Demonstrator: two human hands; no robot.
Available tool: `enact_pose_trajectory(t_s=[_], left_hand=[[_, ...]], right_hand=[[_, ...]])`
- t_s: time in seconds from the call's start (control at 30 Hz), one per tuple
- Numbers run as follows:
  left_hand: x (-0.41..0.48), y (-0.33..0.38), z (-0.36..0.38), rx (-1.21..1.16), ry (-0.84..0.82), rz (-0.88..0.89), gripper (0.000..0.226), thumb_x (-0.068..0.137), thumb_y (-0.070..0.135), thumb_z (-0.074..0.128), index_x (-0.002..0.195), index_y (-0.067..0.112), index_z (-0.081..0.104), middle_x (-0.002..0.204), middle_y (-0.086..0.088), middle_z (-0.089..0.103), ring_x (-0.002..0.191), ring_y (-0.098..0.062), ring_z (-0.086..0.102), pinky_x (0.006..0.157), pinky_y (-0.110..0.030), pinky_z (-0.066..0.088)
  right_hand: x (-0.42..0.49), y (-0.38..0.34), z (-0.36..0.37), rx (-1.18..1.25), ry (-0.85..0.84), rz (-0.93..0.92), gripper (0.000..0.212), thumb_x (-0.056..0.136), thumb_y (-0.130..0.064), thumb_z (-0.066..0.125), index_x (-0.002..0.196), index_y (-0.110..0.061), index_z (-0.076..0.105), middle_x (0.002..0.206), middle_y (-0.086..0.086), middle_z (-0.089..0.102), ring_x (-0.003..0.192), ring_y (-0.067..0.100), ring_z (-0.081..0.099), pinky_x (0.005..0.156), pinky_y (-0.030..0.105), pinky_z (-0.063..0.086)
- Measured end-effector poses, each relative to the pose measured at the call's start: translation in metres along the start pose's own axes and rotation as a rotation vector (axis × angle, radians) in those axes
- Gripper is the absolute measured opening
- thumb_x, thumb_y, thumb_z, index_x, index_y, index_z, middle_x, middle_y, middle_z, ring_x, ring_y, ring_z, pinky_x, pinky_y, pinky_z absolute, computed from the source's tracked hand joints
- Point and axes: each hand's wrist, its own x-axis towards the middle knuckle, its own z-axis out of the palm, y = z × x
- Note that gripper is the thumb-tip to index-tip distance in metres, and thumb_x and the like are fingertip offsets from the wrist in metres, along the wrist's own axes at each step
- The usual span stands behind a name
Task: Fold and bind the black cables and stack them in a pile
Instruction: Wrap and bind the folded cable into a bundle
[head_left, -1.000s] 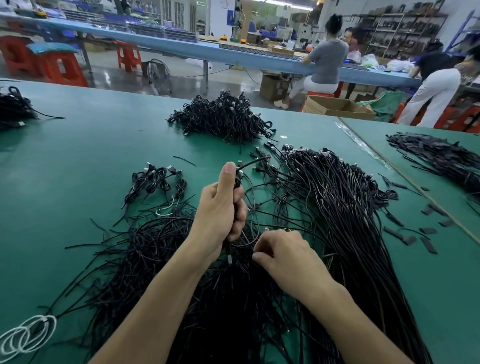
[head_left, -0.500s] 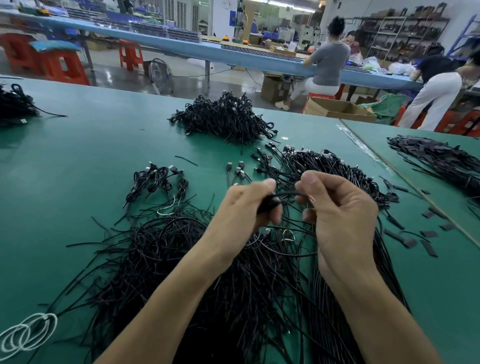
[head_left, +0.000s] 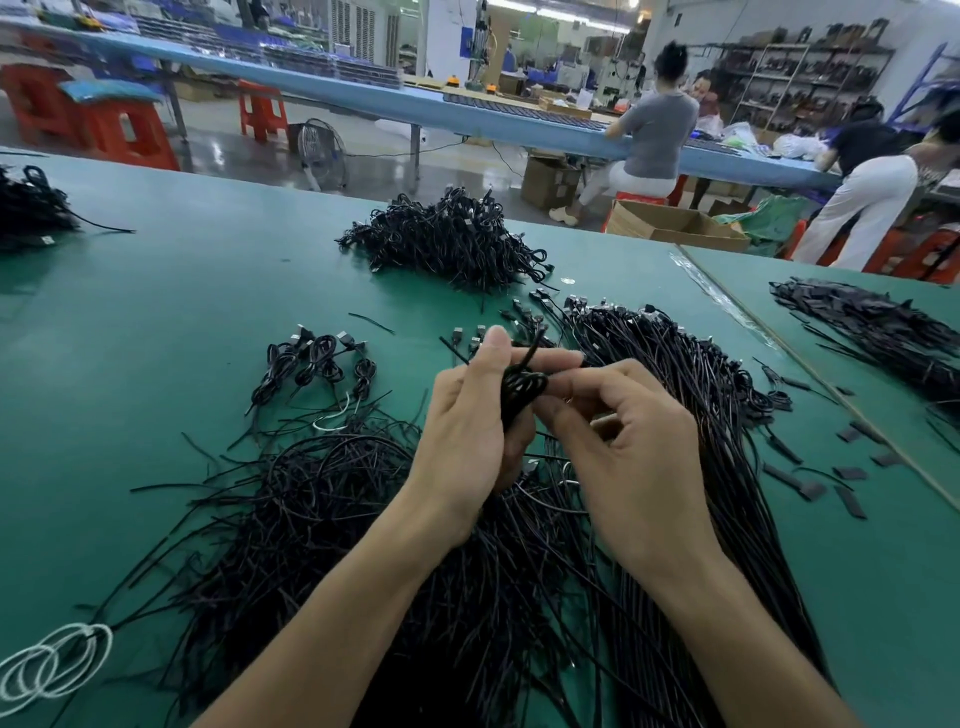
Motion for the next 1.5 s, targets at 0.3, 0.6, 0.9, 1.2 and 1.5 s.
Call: enact_pose_trajectory(t_s=[0.3, 0.6, 0.9, 1.2, 1.5], left_hand=[[0.004, -0.011, -0.001, 0.056, 0.124, -0.029, 0.062, 0.107, 0.046, 0.031, 0.081, 0.01, 0.075, 0.042, 0.002, 0.036, 0.034, -0.01, 0.025, 0.038, -0.017, 0.023], [0.008, -0.025, -0.006, 0.109, 0.189, -0.158, 0.062, 0.103, 0.049, 0.041, 0.057, 0.008, 0.043, 0.048, 0.0, 0.029, 0.038, -0.013, 0.02, 0.039, -0.02, 0.019], [0.006, -0.027, -0.018, 0.219, -0.246, -0.601, 0.043, 0.099, 0.008, 0.033, 0.06, 0.017, 0.048, 0.046, 0.002, 0.041, 0.036, -0.007, 0.025, 0.037, -0.011, 0.017], [0.011, -0.025, -0.019, 0.039, -0.384, -0.668, 0.061, 0.095, 0.071, 0.035, 0.056, 0.028, 0.052, 0.057, 0.009, 0.038, 0.043, -0.003, 0.023, 0.033, -0.013, 0.019], [0.005, -0.024, -0.026, 0.268, -0.695, -0.483, 0.027, 0.085, 0.014, 0.065, 0.066, 0.031, 0.055, 0.06, 0.008, 0.035, 0.05, -0.007, 0.031, 0.042, -0.021, 0.028]], right_hand=[[0.0, 0.007, 0.003, -0.129, -0.069, 0.002, 0.011, 0.09, -0.016, 0.069, 0.088, -0.026, 0.07, 0.093, -0.015, 0.057, 0.085, 0.002, 0.058, 0.072, 0.007, 0.044], [-0.006, 0.006, 0.004, -0.759, -0.248, -0.484, 0.009, 0.086, -0.008, 0.073, 0.087, -0.01, 0.065, 0.089, 0.002, 0.052, 0.082, 0.02, 0.052, 0.071, 0.033, 0.049], [0.008, 0.003, -0.017, -0.727, -0.597, -0.547, 0.009, 0.088, -0.014, 0.071, 0.089, -0.019, 0.063, 0.098, -0.005, 0.056, 0.092, 0.014, 0.05, 0.083, 0.031, 0.046], [0.01, 0.023, -0.019, -0.429, -0.473, -0.151, 0.008, 0.092, -0.017, 0.065, 0.085, -0.019, 0.062, 0.086, -0.009, 0.06, 0.085, 0.012, 0.053, 0.081, 0.037, 0.046], [0.006, 0.008, -0.031, -0.572, -0.583, -0.378, 0.006, 0.093, -0.024, 0.058, 0.088, -0.024, 0.061, 0.095, -0.014, 0.058, 0.088, 0.01, 0.055, 0.074, 0.034, 0.052]])
